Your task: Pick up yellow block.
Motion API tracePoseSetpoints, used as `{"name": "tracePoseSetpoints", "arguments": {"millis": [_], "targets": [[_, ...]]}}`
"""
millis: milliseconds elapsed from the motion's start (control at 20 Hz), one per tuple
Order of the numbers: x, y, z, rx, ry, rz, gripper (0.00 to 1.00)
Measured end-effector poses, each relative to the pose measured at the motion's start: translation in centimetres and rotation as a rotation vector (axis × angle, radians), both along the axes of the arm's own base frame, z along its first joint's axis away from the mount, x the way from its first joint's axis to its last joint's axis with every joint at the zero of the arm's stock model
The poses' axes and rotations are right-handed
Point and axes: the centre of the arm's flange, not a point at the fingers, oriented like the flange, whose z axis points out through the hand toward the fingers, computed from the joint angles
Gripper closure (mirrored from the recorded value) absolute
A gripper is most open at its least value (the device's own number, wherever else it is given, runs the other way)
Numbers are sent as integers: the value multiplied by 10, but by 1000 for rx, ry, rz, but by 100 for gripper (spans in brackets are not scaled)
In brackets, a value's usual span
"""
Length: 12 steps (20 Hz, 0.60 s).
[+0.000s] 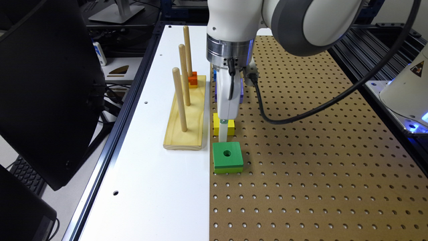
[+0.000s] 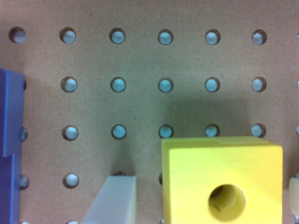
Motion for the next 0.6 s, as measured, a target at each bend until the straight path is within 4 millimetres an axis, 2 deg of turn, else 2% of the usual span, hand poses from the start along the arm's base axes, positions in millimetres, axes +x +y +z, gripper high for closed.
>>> {"name": "tracePoseSetpoints", "arguments": {"millis": [250, 300, 600], "targets": [[0, 0, 0, 0, 0, 0, 0], [0, 0, 0, 0, 0, 0, 100], [0, 0, 0, 0, 0, 0, 100]]}}
